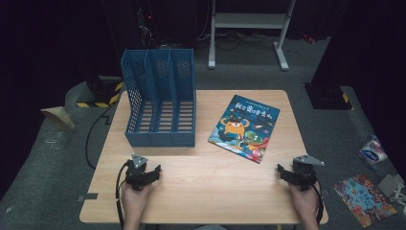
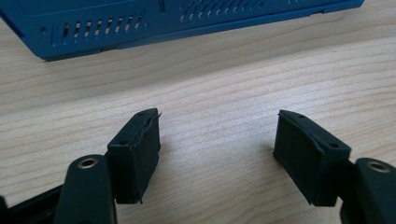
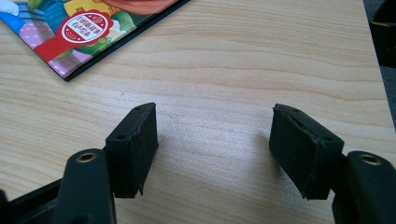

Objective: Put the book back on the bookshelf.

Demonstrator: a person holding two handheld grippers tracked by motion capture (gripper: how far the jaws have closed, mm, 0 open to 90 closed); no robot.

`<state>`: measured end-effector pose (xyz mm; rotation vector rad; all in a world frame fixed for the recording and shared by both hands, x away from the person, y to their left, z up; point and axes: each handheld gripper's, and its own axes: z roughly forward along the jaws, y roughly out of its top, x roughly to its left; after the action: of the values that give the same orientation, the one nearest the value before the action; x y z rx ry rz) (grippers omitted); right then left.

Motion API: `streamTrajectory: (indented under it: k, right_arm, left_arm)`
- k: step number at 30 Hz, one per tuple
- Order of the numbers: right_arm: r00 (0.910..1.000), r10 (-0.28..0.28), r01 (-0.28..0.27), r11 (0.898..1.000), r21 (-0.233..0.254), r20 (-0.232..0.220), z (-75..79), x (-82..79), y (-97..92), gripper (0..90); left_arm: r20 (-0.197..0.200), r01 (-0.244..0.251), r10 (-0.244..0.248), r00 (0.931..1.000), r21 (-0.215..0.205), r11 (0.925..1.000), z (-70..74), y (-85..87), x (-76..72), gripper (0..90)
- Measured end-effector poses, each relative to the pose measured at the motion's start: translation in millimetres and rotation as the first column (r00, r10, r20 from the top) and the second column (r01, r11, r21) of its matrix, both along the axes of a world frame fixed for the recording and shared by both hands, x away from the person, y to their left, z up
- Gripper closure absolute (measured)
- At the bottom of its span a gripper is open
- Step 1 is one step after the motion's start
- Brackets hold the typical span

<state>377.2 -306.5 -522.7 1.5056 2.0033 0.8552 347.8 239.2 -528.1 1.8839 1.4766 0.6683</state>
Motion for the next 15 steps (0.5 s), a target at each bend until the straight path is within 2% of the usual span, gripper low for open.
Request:
streamTrajectory:
  k: [5, 12, 14, 15]
  right_arm:
    - [1.0, 0.0, 0.0, 1.0, 0.0, 0.0, 0.1, 0.0, 0.1, 33.3]
    - [1.0, -0.004, 0.004, 1.0, 0.001, 0.008, 0.3, -0.6, -0.6, 40.8]
    - [0.9999, -0.012, 0.011, 1.0, 0.005, 0.005, 0.5, -0.8, -0.4, 42.0]
    - [0.9999, -0.012, 0.011, 1.0, 0.003, 0.005, 1.0, -0.7, -1.0, 44.4]
  left_arm:
    - [0.0, 0.001, -0.001, 1.0, -0.003, 1.0, 0.0, -0.2, 0.6, 30.9]
    - [-0.005, 0.015, -0.015, 0.9999, 0.003, 0.9999, 0.2, -0.6, 1.8, 28.3]
    - [-0.018, 0.012, -0.012, 0.9998, 0.004, 0.9999, 1.6, -1.0, 2.6, 29.2]
    - [-0.03, 0.011, -0.012, 0.9995, -0.014, 0.9998, 3.2, -1.6, 3.5, 29.9]
